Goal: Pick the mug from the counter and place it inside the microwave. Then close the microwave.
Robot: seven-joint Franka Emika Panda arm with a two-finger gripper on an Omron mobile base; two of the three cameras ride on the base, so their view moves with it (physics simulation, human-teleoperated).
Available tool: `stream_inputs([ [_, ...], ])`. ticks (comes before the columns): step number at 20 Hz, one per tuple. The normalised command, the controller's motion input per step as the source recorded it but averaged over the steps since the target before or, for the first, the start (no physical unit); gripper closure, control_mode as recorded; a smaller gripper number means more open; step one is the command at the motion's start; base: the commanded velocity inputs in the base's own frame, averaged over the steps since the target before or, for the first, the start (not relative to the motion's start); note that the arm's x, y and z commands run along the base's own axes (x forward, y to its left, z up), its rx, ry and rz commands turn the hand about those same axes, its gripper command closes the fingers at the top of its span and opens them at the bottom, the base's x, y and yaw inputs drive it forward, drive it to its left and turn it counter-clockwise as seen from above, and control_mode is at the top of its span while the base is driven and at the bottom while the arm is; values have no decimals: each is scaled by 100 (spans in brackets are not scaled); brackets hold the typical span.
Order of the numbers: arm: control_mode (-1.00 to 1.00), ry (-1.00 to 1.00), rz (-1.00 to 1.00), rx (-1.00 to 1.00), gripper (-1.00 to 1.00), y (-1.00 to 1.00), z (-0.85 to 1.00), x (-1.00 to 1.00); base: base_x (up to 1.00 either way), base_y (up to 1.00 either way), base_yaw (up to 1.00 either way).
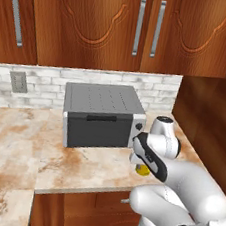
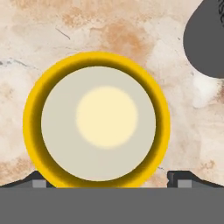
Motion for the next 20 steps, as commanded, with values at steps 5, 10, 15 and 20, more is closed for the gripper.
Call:
stream_inputs([
  [5, -100, -1, -1, 0, -100, 0, -40, -9, 0, 0, 0],
  [10, -100, 0, 0, 0, -100, 0, -28, -27, 0, 0, 0],
  [15, -100, 0, 0, 0, -100, 0, -1, -10, 0, 0, 0],
  [20, -100, 0, 0, 0, 100, 0, 0, -1, 0, 0, 0],
])
